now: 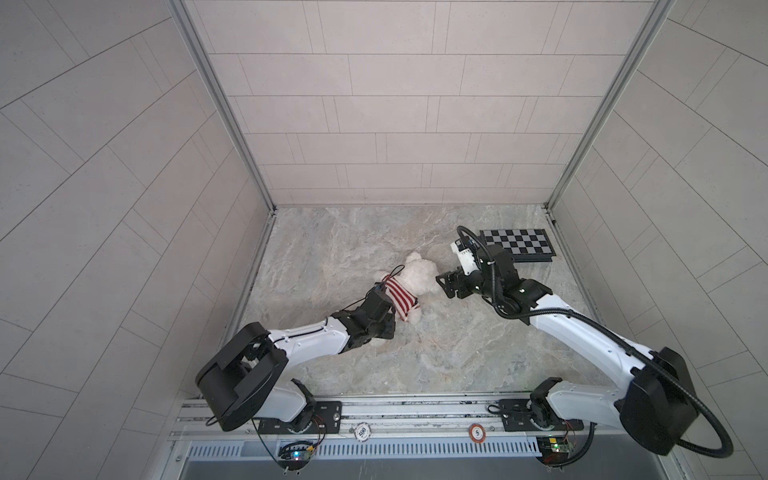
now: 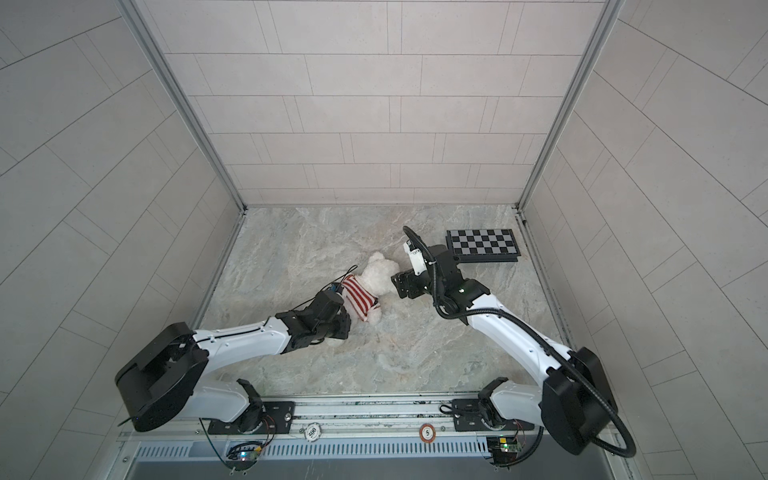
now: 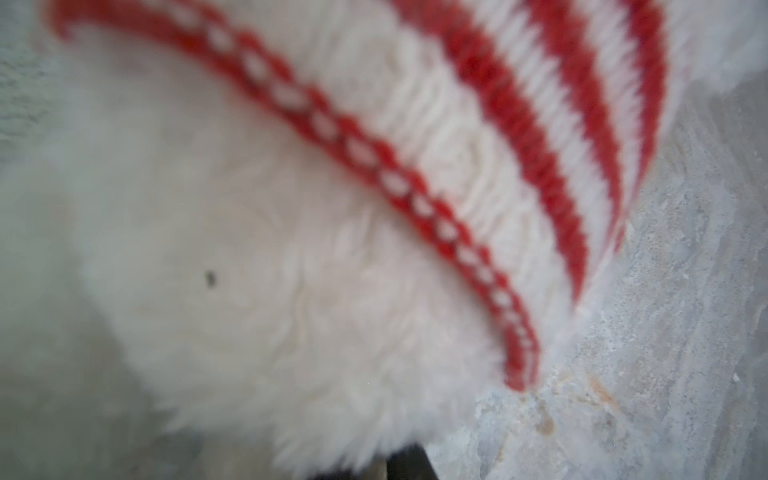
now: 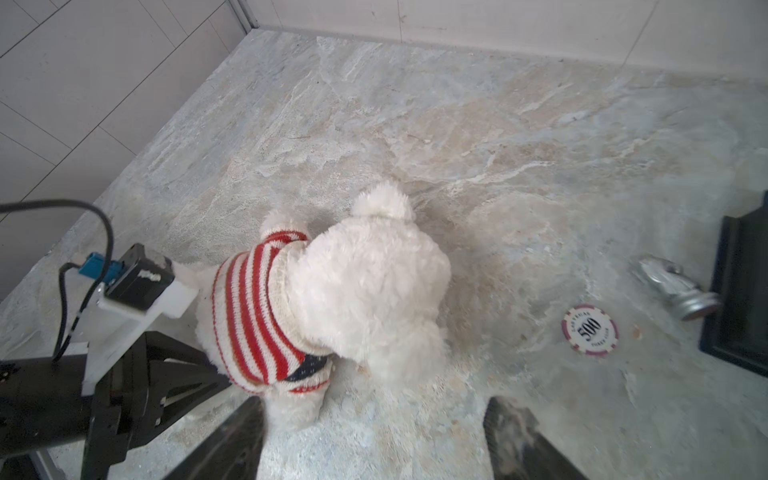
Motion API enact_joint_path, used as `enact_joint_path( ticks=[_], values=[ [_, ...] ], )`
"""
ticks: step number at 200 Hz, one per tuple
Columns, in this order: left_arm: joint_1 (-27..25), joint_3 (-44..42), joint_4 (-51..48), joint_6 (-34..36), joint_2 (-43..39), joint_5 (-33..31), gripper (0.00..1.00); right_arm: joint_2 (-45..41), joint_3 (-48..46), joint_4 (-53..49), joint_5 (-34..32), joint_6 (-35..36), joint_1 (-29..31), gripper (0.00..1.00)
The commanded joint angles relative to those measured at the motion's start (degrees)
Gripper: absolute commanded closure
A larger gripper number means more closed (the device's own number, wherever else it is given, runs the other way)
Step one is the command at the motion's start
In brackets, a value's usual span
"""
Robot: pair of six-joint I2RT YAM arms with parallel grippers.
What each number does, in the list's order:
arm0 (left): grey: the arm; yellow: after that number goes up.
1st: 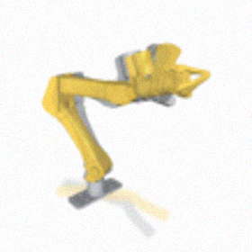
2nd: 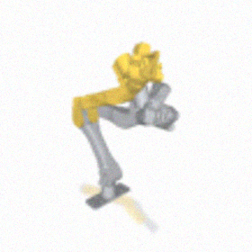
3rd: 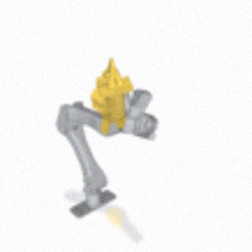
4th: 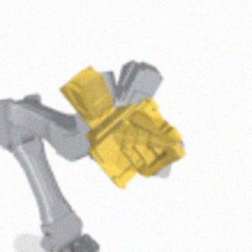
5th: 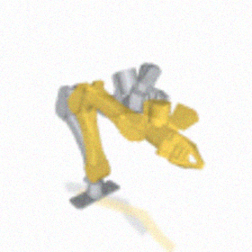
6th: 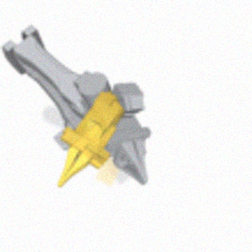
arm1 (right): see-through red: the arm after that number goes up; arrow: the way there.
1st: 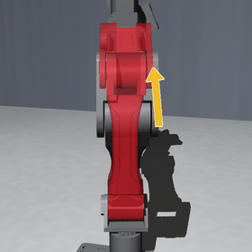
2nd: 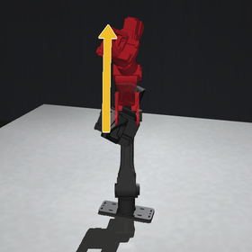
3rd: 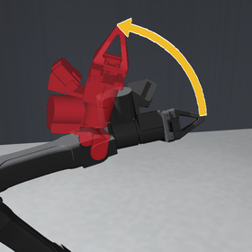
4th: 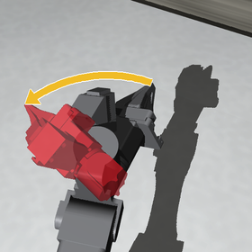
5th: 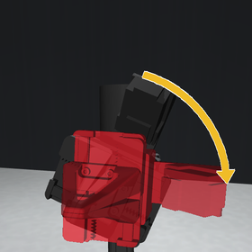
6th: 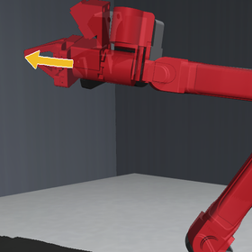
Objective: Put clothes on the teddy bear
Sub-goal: 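Hold the sweater hem with the left gripper while the right reaches to the bear's head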
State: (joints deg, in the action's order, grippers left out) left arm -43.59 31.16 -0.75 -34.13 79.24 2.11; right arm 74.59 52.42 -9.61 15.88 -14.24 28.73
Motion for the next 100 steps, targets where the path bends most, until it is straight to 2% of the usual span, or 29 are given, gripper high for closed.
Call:
enact_joint_path(
  ticks=[1,37,71,80,100],
  values=[
    [-0.33,-3.79,-4.58,-2.2,-0.94,-0.69,0.81,6.07,4.25,0.7,5.04,2.88,-0.16,0.13],
    [-0.35,-5.34,-3.39,-2.69,-2.17,-0.7,0.81,17.16,9.56,2.02,8.25,3.6,-0.16,0.12],
    [-0.32,-6.35,-2.09,-3.23,-2.47,-0.46,0.81,23.37,11.06,4.07,9.94,2.26,0.2,0.19],
    [-0.35,-6.64,-1.72,-3.55,-2.45,-0.27,0.81,23.88,10.43,4.85,9.81,1.92,0.25,0.24],
    [-0.35,-6.67,-1.87,-3.84,-3.3,-0.32,0.81,23.77,9.16,5.3,8.79,1.88,0.19,0.46]
  ],
)
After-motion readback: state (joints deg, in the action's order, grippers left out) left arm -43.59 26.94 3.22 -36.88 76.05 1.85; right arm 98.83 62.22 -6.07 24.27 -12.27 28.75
